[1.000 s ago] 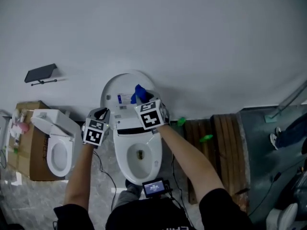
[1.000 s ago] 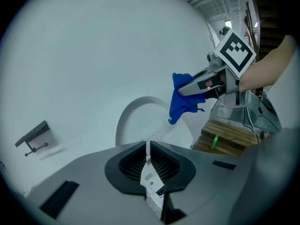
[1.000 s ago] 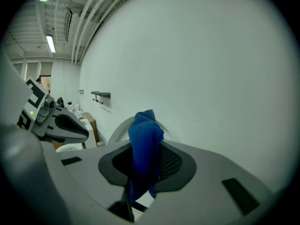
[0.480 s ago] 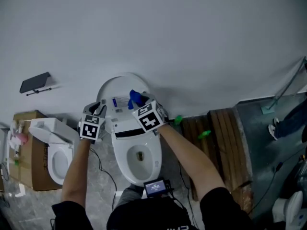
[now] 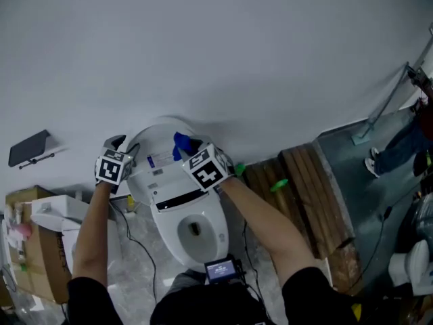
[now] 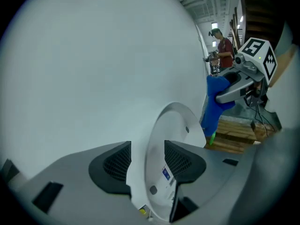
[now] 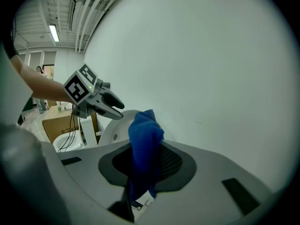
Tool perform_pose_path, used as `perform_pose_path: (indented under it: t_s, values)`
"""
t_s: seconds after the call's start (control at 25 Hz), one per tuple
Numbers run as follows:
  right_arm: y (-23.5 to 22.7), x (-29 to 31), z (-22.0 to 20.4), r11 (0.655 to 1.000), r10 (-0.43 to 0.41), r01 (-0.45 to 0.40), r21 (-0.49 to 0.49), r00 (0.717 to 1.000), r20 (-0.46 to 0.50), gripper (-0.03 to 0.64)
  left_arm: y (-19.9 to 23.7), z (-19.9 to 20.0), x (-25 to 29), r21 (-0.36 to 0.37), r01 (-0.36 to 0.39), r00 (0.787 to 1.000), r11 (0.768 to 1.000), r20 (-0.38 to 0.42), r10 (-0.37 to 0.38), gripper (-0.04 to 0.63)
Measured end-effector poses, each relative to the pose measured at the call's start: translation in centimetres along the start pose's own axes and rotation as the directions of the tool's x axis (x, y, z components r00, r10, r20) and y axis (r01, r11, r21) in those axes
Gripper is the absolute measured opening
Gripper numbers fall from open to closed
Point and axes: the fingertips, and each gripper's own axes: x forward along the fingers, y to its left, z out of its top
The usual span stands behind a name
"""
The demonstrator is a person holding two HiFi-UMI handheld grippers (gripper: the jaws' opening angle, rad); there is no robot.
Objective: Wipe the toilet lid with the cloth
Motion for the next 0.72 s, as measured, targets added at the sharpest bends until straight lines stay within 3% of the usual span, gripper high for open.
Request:
perform_pose_path:
  t_s: [0.4, 0.44, 0.52, 0.72]
  values:
    - [-1.9, 0.8, -0.8, 0.997, -0.04, 0.042, 0.07, 0.998, -0.038, 0.091, 2.0, -0.5, 4.0, 0.165, 0.128, 0.99, 0.978, -0.085, -0.115, 0.202]
    - [-2.0, 0.8, -0.9, 0.996, -0.038, 0.041, 0.075, 0.999, -0.039, 0.091, 1.9, -0.6, 4.2, 0.167, 0.138, 0.988, 0.976, -0.092, -0.124, 0.202]
    - [-2.2, 0.5, -1.0, 0.996, -0.035, 0.038, 0.083, 0.999, -0.038, 0.091, 1.6, -0.7, 4.4, 0.159, 0.136, 0.989, 0.978, -0.086, -0.124, 0.137]
    - [-2.7, -0.8, -1.7, 0.996, -0.019, 0.022, 0.088, 0.999, -0.031, 0.091, 0.7, -0.4, 3.6, 0.148, 0.104, 0.994, 0.984, -0.059, -0.096, 0.127]
